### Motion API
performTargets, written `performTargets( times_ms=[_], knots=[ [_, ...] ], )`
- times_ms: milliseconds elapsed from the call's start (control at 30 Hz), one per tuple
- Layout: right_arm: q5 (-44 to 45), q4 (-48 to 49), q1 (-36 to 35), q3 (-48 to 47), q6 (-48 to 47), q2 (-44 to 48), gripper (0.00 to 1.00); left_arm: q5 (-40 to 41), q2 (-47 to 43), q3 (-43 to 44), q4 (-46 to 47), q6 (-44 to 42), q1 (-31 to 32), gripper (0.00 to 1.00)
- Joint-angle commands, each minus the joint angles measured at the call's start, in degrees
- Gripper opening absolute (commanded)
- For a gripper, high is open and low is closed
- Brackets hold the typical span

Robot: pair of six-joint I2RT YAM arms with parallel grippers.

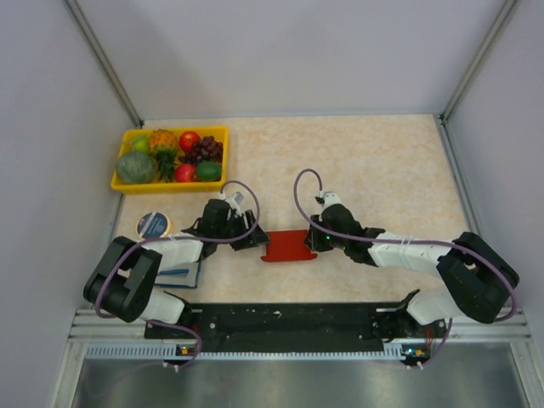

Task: Fold the paper box

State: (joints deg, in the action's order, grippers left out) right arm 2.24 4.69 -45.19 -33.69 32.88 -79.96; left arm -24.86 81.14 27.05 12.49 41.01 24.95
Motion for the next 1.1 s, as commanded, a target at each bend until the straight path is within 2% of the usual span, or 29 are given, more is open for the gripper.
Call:
performTargets(
  times_ms=[0, 200, 300, 433, 600, 733, 767, 867, 933, 1000, 1067],
  knots=[
    [-1.01, -1.96, 0.72, 2.93, -2.12, 1.56, 0.26, -0.54, -0.46, -1.21, 2.36, 0.47, 0.1, 0.58],
    [-0.92, -9.08, 1.15, -1.37, -4.4, 6.22, 0.39, -0.63, 0.86, -2.96, 5.17, 2.23, 0.19, 0.38],
    [-4.85, -9.08, 3.08, -0.76, -5.11, 8.42, 0.41, 0.34, 0.07, -3.05, 4.91, 1.62, 0.19, 0.35],
    [-7.6, -8.38, 3.97, -0.59, -5.9, 6.49, 0.42, 0.78, -0.11, -3.14, 4.74, 1.53, 0.19, 0.28],
    [-12.43, 0.22, 3.97, 2.05, -5.02, 2.1, 0.41, 0.78, 0.24, -3.32, 4.74, 1.52, 0.19, 0.22],
    [-11.3, 2.08, 3.88, 3.37, -3.27, 1.92, 0.41, 1.31, 0.15, -3.49, 4.65, 1.79, 0.19, 0.21],
    [-10.6, 1.04, 3.97, 2.94, -3.44, 1.57, 0.41, 1.31, 0.07, -3.49, 4.65, 1.79, 0.19, 0.21],
    [-5.68, -3.19, 3.97, 2.49, -4.93, -0.8, 0.29, 0.61, -0.54, -3.58, 4.82, 1.79, 0.19, 0.22],
    [-5.05, -3.2, 3.88, 3.1, -5.28, -2.03, 0.2, 0.52, -1.6, -3.93, 4.3, 1.53, 0.1, 0.32],
    [-6.19, -1.09, 3.97, 4.51, -4.85, -2.48, 0.18, 0.34, -4.05, -4.54, 3.77, 1.09, 0.01, 0.46],
    [-6.81, 0.57, 3.88, 5.12, -4.15, -3.35, 0.17, 0.6, -6.96, -4.9, 2.1, 0.91, -0.08, 0.54]
  ],
)
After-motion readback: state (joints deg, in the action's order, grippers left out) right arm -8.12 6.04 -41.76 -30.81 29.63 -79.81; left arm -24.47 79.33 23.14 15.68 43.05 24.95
